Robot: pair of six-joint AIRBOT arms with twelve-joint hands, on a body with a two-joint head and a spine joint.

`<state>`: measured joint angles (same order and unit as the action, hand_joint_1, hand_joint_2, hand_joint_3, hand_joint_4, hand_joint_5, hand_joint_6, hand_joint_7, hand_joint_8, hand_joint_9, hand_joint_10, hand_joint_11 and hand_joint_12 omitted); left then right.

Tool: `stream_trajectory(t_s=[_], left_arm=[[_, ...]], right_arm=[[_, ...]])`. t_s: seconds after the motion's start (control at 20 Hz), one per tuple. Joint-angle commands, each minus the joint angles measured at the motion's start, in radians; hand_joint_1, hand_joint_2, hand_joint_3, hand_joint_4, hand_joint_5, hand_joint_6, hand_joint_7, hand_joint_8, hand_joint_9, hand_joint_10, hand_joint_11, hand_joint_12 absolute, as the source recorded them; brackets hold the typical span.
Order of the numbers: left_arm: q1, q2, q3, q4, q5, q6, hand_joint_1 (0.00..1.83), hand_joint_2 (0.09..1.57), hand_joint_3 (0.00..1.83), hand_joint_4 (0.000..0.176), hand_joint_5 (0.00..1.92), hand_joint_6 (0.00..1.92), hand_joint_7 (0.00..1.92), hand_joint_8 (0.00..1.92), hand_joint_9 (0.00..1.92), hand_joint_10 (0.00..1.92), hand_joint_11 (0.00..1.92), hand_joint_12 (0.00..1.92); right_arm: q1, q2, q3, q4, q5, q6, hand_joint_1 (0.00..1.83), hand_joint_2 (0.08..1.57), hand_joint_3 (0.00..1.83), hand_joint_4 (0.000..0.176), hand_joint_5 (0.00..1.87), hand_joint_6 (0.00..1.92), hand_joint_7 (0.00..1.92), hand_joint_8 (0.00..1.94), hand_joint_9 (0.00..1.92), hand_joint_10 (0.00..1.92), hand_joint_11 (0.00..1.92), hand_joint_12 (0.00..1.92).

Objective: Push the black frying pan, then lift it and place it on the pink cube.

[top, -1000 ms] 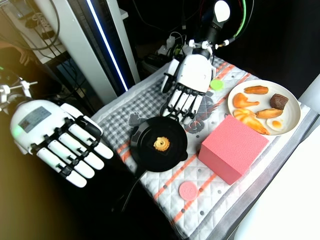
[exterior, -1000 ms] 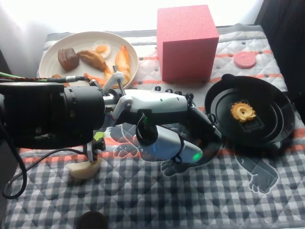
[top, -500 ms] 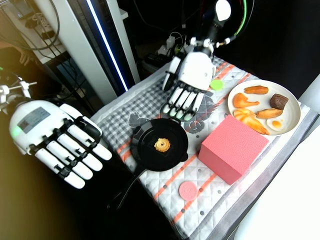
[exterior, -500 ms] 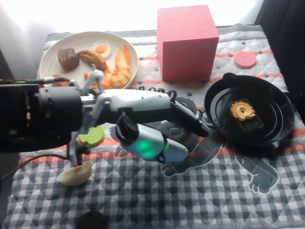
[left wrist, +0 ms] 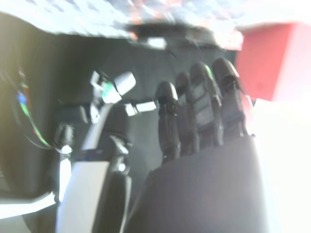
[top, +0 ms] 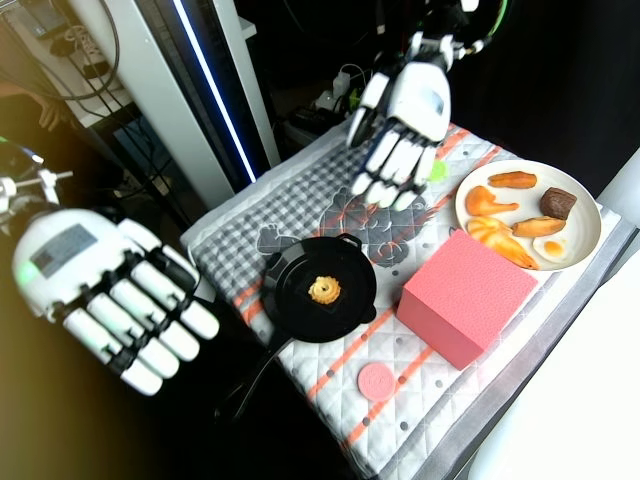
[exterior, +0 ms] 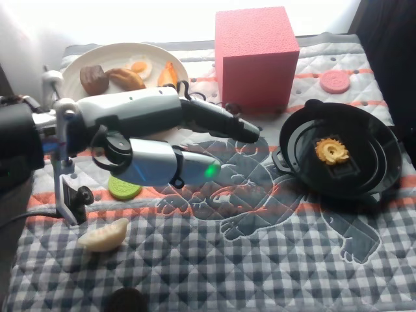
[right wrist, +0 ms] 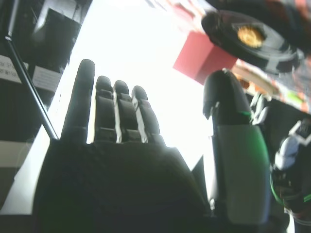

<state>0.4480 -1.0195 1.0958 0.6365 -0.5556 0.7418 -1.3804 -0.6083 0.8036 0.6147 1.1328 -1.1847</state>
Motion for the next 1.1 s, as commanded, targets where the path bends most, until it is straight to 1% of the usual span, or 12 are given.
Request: stream_trajectory(t_s=[0.0,0.1,0.15,0.2,0.35,0.4,0.45,0.5,0.65,0.75,0.85,1.05], left_arm=[[0.001,0.013,-0.005,-0.053,-0.139,0.012,0.65,1.35,0.0,0.0,0.49,0.0,0.43,0.0,0.41,0.02,0.0,0.9],[0.019,0.037,-0.017,-0.112,-0.178,0.048,0.69,1.34,0.0,0.0,0.47,0.0,0.41,0.0,0.38,0.01,0.0,0.84],[0.033,0.054,-0.027,-0.151,-0.201,0.076,0.69,1.35,0.0,0.0,0.46,0.0,0.4,0.0,0.38,0.0,0.0,0.87],[0.048,0.068,-0.034,-0.18,-0.222,0.094,0.66,1.37,0.01,0.016,0.45,0.0,0.39,0.0,0.36,0.0,0.0,0.89],[0.109,0.108,-0.053,-0.289,-0.292,0.15,0.61,1.36,0.0,0.017,0.42,0.0,0.33,0.0,0.29,0.0,0.0,0.82],[0.125,0.116,-0.057,-0.315,-0.312,0.161,0.66,1.33,0.0,0.027,0.41,0.0,0.32,0.0,0.29,0.0,0.0,0.91],[0.138,0.123,-0.06,-0.334,-0.33,0.168,0.66,1.32,0.0,0.011,0.41,0.0,0.34,0.01,0.31,0.01,0.0,1.0],[0.152,0.13,-0.065,-0.354,-0.35,0.177,0.68,1.31,0.0,0.0,0.42,0.01,0.36,0.01,0.33,0.02,0.0,1.08],[0.175,0.143,-0.073,-0.389,-0.381,0.194,0.62,1.33,0.0,0.0,0.45,0.02,0.38,0.01,0.37,0.04,0.0,1.21],[0.186,0.146,-0.075,-0.408,-0.397,0.199,0.58,1.36,0.01,0.013,0.44,0.01,0.4,0.01,0.39,0.06,0.0,1.26],[0.198,0.152,-0.079,-0.425,-0.411,0.206,0.54,1.37,0.01,0.002,0.46,0.01,0.41,0.01,0.4,0.07,0.0,1.18],[0.229,0.153,-0.081,-0.471,-0.451,0.219,0.54,1.38,0.0,0.0,0.47,0.01,0.42,0.0,0.4,0.06,0.0,1.09]], right_arm=[[0.016,-0.001,0.017,0.023,0.082,-0.006,0.72,1.14,0.0,0.0,0.0,0.0,0.0,0.0,0.0,0.0,0.0,0.01],[0.04,-0.017,0.044,0.027,0.027,-0.006,0.73,1.14,0.0,0.003,0.0,0.0,0.0,0.0,0.0,0.0,0.0,0.0],[0.07,-0.034,0.069,0.027,-0.021,-0.012,0.75,1.14,0.0,0.015,0.0,0.0,0.0,0.0,0.0,0.0,0.0,0.0],[0.104,-0.052,0.091,0.028,-0.062,-0.032,0.74,1.14,0.0,0.024,0.0,0.0,0.0,0.0,0.0,0.0,0.0,0.0],[0.273,-0.125,0.153,0.05,-0.237,-0.211,0.75,1.13,0.0,0.034,0.0,0.0,0.0,0.0,0.0,0.0,0.02,0.01],[0.324,-0.148,0.172,0.063,-0.289,-0.276,0.74,1.14,0.0,0.04,0.0,0.0,0.0,0.0,0.0,0.0,0.02,0.01],[0.355,-0.169,0.19,0.079,-0.323,-0.321,0.73,1.14,0.0,0.051,0.0,0.0,0.0,0.0,0.0,0.0,0.03,0.02],[0.386,-0.196,0.214,0.104,-0.364,-0.379,0.75,1.14,0.0,0.053,0.0,0.0,0.0,0.0,0.0,0.0,0.01,0.01],[0.42,-0.246,0.26,0.161,-0.422,-0.457,0.75,1.15,0.0,0.038,0.0,0.0,0.0,0.0,0.0,0.0,0.04,0.03],[0.421,-0.255,0.271,0.183,-0.43,-0.47,0.76,1.15,0.0,0.016,0.0,0.0,0.0,0.0,0.0,0.0,0.0,0.42],[0.42,-0.255,0.272,0.187,-0.431,-0.474,0.75,1.15,0.0,0.02,0.0,0.0,0.0,0.0,0.0,0.0,0.0,0.42],[0.424,-0.277,0.31,0.208,-0.464,-0.474,0.78,1.16,0.0,0.03,0.0,0.0,0.0,0.0,0.0,0.0,0.0,0.1]])
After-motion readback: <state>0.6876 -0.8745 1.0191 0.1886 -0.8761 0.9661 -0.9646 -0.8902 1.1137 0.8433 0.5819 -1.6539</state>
